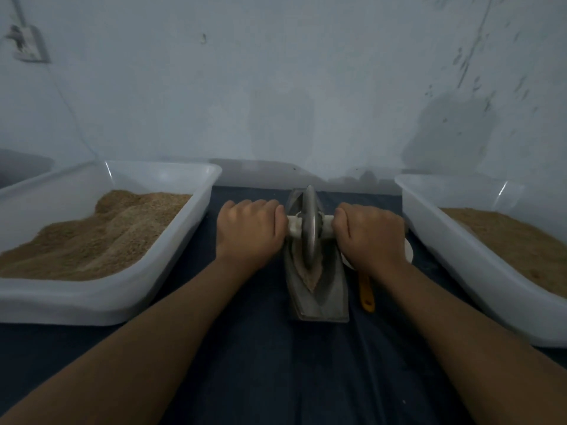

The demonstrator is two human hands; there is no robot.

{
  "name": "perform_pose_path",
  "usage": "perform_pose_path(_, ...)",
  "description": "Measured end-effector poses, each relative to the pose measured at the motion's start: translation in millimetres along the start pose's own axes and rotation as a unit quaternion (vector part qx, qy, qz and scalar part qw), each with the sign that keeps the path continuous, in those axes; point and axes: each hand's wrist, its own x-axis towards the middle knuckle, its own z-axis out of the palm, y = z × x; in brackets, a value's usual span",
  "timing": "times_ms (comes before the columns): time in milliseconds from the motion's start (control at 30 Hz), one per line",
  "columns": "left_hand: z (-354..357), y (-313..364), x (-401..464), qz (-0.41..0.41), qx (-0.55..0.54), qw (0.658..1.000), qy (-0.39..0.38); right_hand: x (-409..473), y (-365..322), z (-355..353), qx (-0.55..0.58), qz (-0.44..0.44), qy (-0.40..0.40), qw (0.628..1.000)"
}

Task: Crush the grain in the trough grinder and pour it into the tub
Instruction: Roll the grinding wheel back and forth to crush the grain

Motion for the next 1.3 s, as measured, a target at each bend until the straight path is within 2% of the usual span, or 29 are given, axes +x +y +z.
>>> perform_pose_path(67,7.7,-5.2,18.7,0.035,0.050,0.997,-0.041,16.5,4.3,11.2,-0.052,0.023,-0.080,0.995)
perform_pose_path(133,13.2,-9.8,41.5,0.103,0.116,0.983,-0.093,33.5,12.0,23.7,-0.082,0.007,-0.141,0.987)
perform_pose_path(167,17.7,-10.8,54.5,0.125,0.126,0.975,-0.134,40.5,16.2,29.5,-0.068,0.012,-0.166,0.984)
perform_pose_path(233,22.9,-10.4,74.6,0.114,0.119,0.970,-0.180,47.5,20.2,35.0,-0.021,0.051,-0.188,0.981)
perform_pose_path(300,27.0,-6.4,73.9,0.095,0.122,0.976,-0.156,44.7,21.3,35.4,-0.039,0.044,-0.173,0.983)
perform_pose_path(367,21.0,-6.6,60.3,0.111,0.122,0.977,-0.132,37.5,15.9,27.9,-0.069,0.004,-0.153,0.986)
perform_pose_path(433,16.0,-8.9,37.4,0.094,0.107,0.987,-0.080,31.5,8.9,18.9,-0.106,-0.004,-0.137,0.985)
perform_pose_path(567,5.2,-6.6,0.9,-0.014,-0.001,0.999,-0.052,12.5,-6.1,1.5,-0.051,-0.024,0.010,0.998)
perform_pose_path(733,-17.1,0.1,-15.4,0.016,0.000,0.999,0.030,-13.3,1.4,-12.1,0.019,-0.043,0.019,0.999)
perform_pose_path(833,-13.0,-0.9,-20.9,0.024,0.005,0.999,0.047,-16.1,1.2,-11.9,0.010,-0.055,0.041,0.998)
perform_pose_path(933,2.4,-2.5,-11.5,-0.004,-0.001,0.999,0.049,-5.8,2.2,-1.5,-0.016,-0.047,0.062,0.997)
perform_pose_path(1000,13.1,-3.2,1.7,-0.019,-0.001,1.000,0.025,6.7,4.2,9.6,-0.031,-0.027,0.048,0.998)
perform_pose_path(1067,22.4,-6.3,16.7,-0.013,0.012,1.000,0.012,25.8,5.6,20.3,-0.049,0.016,-0.032,0.998)
perform_pose_path(1167,27.4,-7.9,37.1,0.054,0.089,0.994,-0.017,48.6,16.8,36.7,-0.074,0.045,-0.139,0.987)
perform_pose_path(1233,29.1,-6.7,46.3,0.064,0.077,0.994,-0.036,49.8,20.7,41.0,-0.049,0.048,-0.153,0.986)
perform_pose_path(1300,28.2,-3.6,49.1,0.042,0.026,0.999,-0.011,39.9,22.2,40.0,-0.057,0.030,-0.135,0.989)
